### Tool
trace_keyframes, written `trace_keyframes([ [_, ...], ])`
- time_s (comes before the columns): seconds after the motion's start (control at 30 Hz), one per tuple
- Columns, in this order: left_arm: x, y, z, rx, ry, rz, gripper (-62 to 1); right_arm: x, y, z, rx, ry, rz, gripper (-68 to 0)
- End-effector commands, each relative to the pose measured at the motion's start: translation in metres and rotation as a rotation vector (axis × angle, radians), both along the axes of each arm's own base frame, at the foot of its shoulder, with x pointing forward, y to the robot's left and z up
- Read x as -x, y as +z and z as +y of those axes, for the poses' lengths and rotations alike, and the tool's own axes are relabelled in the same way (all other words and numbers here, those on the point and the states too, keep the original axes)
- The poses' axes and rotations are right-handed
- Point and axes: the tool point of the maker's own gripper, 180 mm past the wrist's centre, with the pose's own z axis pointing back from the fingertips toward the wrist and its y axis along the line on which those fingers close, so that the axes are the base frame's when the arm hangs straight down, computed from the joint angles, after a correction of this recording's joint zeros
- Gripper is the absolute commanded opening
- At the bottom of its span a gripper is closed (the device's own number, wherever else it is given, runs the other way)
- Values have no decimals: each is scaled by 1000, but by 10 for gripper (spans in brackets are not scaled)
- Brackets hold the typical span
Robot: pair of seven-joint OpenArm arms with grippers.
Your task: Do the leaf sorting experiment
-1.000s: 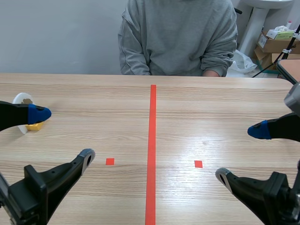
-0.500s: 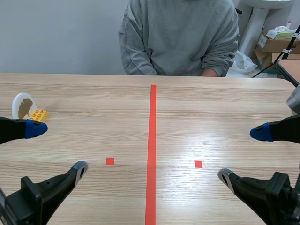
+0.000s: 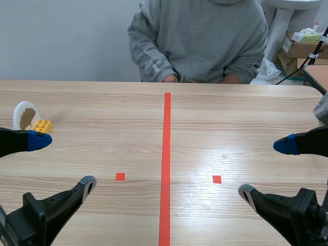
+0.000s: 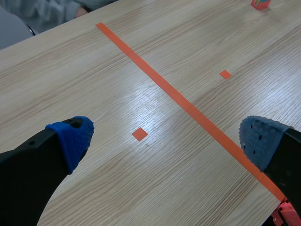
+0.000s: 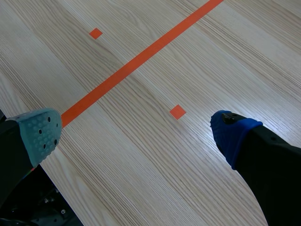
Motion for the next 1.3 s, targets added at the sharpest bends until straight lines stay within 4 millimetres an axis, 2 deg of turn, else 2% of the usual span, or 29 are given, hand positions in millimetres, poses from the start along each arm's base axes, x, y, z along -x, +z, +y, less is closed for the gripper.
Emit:
trace_keyframes([
  [0.0,-1,10,-4,26,-3,-25,14,-4,7,-2,-5,6,-23,-8],
  [0.43,-4,11,-4,24,-3,-32,14,-4,7,-2,-5,6,-24,-8],
  [0.67,5,10,-13,40,-67,-12,14,-4,7,-2,-4,6,-24,-8],
  [1.27,5,10,-14,41,-70,-11,14,-4,7,-2,-4,6,-24,-8],
])
